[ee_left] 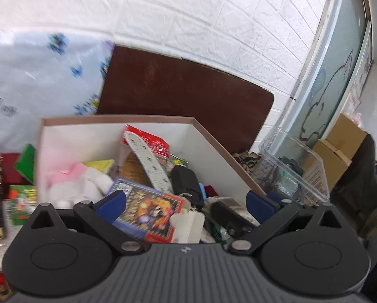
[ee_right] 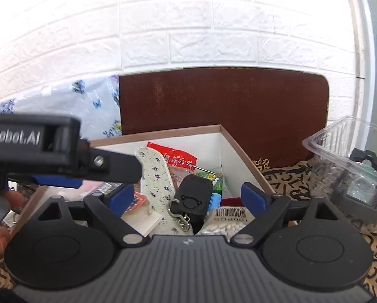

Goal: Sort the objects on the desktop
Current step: 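Open the left gripper to drop the key fob into the box, then withdraw both grippers up from the cardboard box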

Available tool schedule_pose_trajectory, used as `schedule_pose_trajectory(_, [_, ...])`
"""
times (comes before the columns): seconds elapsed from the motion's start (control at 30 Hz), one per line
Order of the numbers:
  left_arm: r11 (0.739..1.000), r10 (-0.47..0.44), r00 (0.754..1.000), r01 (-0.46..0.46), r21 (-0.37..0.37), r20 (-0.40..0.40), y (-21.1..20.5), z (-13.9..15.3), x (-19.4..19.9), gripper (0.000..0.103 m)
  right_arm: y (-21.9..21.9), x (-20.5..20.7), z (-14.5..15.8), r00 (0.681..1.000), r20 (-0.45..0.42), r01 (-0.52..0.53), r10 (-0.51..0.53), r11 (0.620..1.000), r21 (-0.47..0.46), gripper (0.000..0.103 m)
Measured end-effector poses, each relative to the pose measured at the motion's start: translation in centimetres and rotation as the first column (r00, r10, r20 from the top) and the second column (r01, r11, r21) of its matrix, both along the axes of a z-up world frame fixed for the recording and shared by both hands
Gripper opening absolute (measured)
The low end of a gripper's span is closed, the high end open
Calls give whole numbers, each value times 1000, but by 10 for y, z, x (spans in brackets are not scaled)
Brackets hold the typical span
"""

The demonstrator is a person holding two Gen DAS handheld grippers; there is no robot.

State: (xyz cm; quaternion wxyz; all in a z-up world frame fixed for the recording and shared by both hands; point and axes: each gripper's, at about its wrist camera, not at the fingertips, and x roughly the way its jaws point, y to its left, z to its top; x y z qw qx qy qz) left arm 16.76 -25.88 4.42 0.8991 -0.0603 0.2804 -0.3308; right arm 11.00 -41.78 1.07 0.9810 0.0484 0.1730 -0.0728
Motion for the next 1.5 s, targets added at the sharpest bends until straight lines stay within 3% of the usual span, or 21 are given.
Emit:
schedule_pose_trajectory(0.2, [996, 80, 995, -82, 30, 62, 21, 9, -40, 103, 16, -37, 10, 1000, -16, -3, 3, 1000, -24, 93])
schedule_pose_trajectory(0.37, [982, 142, 987, -150, 111, 72, 35, 3, -72, 103, 34, -67, 8, 999, -44, 12, -13, 999, -36, 95])
schedule_pose_trajectory(0.63, [970, 166, 984, -176, 167, 72, 53, -12, -113, 103, 50, -102, -2, 996, -87, 34, -35, 999, -12, 96])
schedule_pose_trajectory(1.0, [968, 161, 984, -173, 180, 81, 63, -12, -135, 103, 57, -127, -10, 989, -124, 81, -83, 997, -16, 96])
schedule_pose_trajectory(1.5, [973, 137, 988, -149, 177, 76, 70, -15, -143, 103, 75, -131, -10, 987, -144, 64, -69, 997, -41, 96])
